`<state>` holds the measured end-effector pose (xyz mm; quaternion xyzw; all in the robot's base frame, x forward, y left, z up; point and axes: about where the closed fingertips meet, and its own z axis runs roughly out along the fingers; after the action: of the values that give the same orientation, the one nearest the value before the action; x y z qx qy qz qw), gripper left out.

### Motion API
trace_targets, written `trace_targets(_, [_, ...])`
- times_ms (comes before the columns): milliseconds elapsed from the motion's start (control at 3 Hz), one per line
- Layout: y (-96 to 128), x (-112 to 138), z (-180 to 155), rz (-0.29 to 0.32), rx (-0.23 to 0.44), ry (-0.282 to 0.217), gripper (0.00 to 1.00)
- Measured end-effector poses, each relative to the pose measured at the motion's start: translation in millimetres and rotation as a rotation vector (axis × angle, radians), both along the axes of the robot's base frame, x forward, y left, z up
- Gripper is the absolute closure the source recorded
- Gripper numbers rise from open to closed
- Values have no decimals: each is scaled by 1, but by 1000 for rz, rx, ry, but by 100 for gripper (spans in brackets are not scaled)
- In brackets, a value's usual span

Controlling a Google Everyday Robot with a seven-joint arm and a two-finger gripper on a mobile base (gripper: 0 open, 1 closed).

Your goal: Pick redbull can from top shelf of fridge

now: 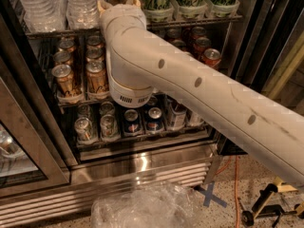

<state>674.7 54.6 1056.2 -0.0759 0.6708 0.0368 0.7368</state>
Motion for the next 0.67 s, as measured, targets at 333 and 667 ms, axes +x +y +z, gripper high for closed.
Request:
trace_targets(333, [0,3,2,1,0,-5,46])
trace_targets(667, [0,15,12,5,3,-25,43])
